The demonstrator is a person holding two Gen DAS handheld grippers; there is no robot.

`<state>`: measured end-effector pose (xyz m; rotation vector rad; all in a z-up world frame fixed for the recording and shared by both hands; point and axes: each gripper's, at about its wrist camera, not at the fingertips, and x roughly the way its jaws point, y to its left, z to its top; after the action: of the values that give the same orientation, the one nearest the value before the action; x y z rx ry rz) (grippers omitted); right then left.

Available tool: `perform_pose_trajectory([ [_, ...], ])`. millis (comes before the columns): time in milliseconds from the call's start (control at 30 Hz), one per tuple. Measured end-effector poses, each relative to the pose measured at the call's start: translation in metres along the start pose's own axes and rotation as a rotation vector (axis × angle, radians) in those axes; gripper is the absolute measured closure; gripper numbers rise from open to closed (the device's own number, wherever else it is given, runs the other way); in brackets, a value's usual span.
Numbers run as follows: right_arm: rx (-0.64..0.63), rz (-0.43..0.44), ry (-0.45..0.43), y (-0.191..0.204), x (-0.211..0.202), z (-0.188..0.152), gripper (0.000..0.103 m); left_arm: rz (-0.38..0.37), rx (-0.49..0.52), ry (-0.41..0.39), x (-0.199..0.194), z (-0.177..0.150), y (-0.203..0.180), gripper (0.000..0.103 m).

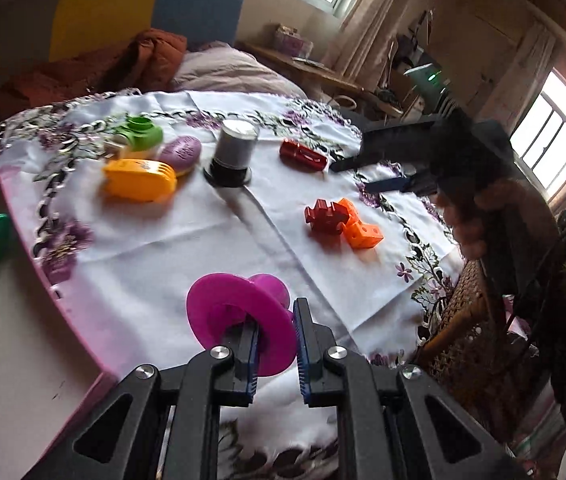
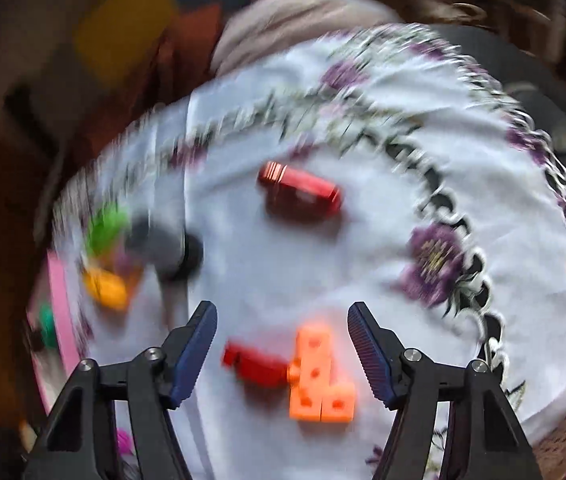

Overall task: Organize rigid objects
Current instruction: 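Grasp the orange block stack with the right gripper while the left gripper holds the magenta cup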

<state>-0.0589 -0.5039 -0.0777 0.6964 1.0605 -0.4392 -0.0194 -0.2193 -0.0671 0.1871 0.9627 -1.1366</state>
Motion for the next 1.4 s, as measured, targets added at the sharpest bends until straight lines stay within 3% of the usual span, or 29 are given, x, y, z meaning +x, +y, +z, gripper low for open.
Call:
perform_pose_trajectory([
  [167,-0.225,-0.127,0.171,0.026,0.016,-0.013,0.034,-0.013,-0.016,-0.037,-0.018,-0.005,0.004,0.089],
  [367,-0.411,-0.283,0.286,0.039,0.038,-0.026,0.035,-0.024,-0.047,-0.062,-0.028,-0.006,0.009,0.089],
  [400,-0.421,-0.295,0.308,0.04,0.045,-0.027,0.038,-0.024,-0.05,-0.064,-0.029,-0.007,0.01,0.089],
  [433,-0.436,-0.318,0.327,0.042,0.054,-0.029,0.056,-0.023,-0.054,-0.067,-0.031,-0.007,0.011,0.089],
  [500,-0.443,-0.307,0.32,0.047,0.058,-0.028,0.073,-0.02,-0.059,-0.076,-0.034,-0.009,0.013,0.089],
  [767,-0.383,-0.151,0.174,0.077,0.032,-0.007,0.073,0.008,-0.11,-0.113,-0.05,-0.013,0.027,0.089],
  [1000,-0.426,-0.09,0.163,0.106,0.039,-0.023,0.073,0.033,-0.131,-0.151,-0.068,-0.017,0.034,0.089],
  [1167,-0.562,-0.005,0.116,0.135,0.036,-0.045,0.073,0.056,-0.162,-0.168,-0.076,-0.019,0.042,0.089],
  [1267,-0.617,-0.024,0.135,0.151,0.05,-0.057,0.074,0.07,-0.173,-0.172,-0.078,-0.021,0.046,0.089],
  [1400,-0.601,-0.01,0.133,0.155,0.061,-0.06,0.074,0.09,-0.183,-0.167,-0.08,-0.025,0.05,0.089],
])
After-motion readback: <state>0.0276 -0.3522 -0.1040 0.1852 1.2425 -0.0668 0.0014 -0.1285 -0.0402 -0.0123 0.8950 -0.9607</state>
